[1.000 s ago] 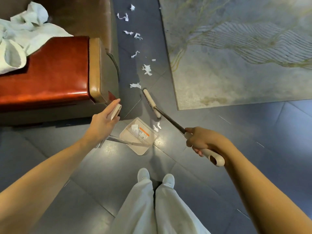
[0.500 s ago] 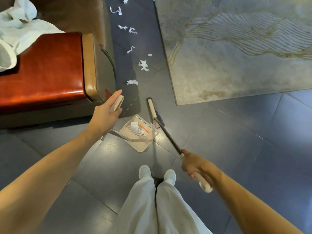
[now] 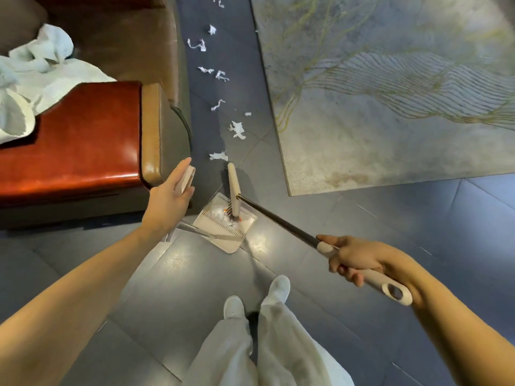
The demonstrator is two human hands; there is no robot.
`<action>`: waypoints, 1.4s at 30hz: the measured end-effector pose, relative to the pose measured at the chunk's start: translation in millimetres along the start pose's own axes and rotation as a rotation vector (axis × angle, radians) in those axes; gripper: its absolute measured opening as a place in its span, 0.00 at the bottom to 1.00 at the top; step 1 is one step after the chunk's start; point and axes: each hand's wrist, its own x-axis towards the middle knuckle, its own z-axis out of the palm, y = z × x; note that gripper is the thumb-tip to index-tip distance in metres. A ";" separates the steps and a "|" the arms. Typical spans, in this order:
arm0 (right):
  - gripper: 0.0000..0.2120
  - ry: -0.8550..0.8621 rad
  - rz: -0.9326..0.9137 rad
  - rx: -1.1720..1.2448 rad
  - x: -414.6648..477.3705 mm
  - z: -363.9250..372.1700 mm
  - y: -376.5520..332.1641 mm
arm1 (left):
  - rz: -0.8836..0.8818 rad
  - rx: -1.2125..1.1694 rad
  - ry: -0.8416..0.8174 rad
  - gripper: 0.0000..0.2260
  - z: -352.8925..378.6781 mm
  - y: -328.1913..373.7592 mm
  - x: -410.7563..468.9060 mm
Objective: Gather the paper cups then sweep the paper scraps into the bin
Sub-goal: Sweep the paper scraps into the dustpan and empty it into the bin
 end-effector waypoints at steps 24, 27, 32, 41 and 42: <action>0.23 0.444 -0.320 -0.802 213.6 -266.5 -382.5 | -0.248 -0.083 0.384 0.27 25.9 87.0 236.1; 0.23 0.351 -0.306 -0.718 232.0 -267.5 -389.4 | -0.251 -0.066 0.393 0.26 24.8 85.9 234.7; 0.25 0.220 -0.219 -0.676 225.5 -246.4 -371.9 | -0.288 -0.074 0.384 0.26 14.0 71.9 246.2; 0.24 0.009 -0.021 -0.467 168.5 -224.8 -339.6 | -0.139 -0.087 0.264 0.27 2.1 80.9 305.3; 0.22 0.004 0.008 -0.402 163.3 -226.8 -341.1 | -0.132 -0.074 0.261 0.27 0.7 79.9 307.5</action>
